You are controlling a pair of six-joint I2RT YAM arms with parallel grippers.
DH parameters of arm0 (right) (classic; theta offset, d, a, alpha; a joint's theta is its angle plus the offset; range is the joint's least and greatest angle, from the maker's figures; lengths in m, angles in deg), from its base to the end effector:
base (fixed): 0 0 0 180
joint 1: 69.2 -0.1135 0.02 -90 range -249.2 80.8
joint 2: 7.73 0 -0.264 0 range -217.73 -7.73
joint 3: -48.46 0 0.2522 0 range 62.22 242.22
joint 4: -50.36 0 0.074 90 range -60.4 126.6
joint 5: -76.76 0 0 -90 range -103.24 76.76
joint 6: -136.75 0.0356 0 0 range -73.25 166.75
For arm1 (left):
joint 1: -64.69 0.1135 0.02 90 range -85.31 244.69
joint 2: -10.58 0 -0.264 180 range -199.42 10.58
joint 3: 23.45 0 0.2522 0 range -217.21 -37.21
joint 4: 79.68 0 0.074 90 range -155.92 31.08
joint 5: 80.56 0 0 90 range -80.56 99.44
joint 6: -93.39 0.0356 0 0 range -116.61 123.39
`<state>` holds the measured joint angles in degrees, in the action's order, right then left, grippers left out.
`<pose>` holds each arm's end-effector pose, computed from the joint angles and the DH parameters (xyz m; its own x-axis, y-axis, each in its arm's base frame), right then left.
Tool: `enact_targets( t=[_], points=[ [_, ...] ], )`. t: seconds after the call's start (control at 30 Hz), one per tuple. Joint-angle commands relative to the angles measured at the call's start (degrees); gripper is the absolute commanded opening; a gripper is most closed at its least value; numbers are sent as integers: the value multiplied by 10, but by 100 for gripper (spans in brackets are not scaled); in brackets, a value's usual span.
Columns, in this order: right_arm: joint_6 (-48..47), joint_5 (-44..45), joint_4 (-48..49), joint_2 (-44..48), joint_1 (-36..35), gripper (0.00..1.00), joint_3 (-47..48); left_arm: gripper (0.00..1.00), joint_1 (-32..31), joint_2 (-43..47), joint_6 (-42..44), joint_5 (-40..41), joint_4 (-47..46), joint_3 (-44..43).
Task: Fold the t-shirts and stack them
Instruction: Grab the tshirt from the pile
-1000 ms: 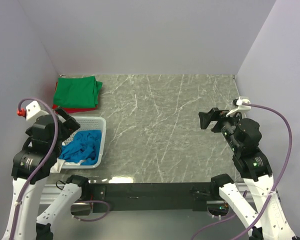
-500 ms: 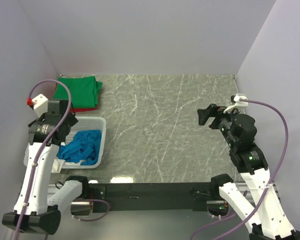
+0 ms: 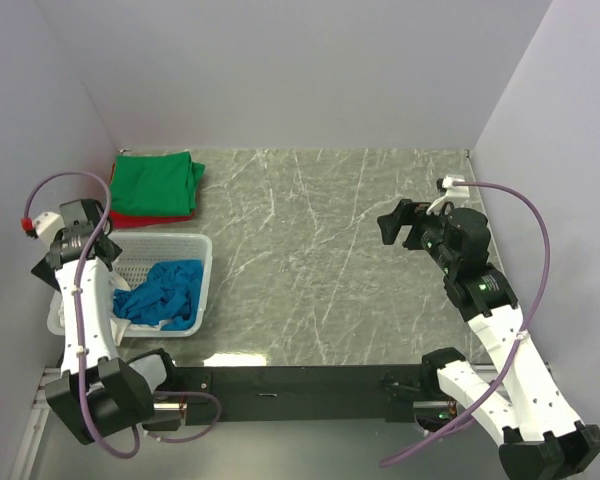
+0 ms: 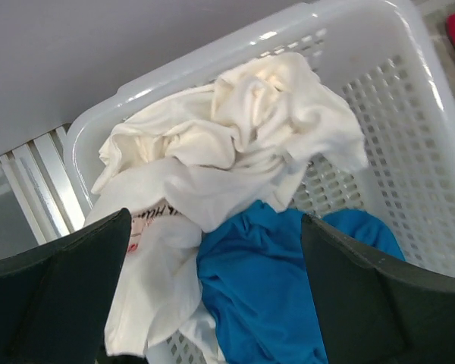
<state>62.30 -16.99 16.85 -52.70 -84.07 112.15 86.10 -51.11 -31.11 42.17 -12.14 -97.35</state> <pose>0.1714 0.0479 0.3531 -0.3227 0.1911 -0.9270 -0.2394 0.9311 0.2753 0.1796 0.0911 0.3138 -0.2949 -0.6274 -0.7207 -0.9227 0.3829 0.0443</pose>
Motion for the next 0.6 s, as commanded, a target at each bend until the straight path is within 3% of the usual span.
enact_targets(
  t=[0.0, 0.57],
  points=[
    [-10, -6, 20, 0, -6, 98, 17, 99, 30, 11, 13, -28, -58, 19],
    [-7, -21, -2, -28, -10, 94, 80, 99, 75, -65, 66, -50, -147, 74]
  ],
)
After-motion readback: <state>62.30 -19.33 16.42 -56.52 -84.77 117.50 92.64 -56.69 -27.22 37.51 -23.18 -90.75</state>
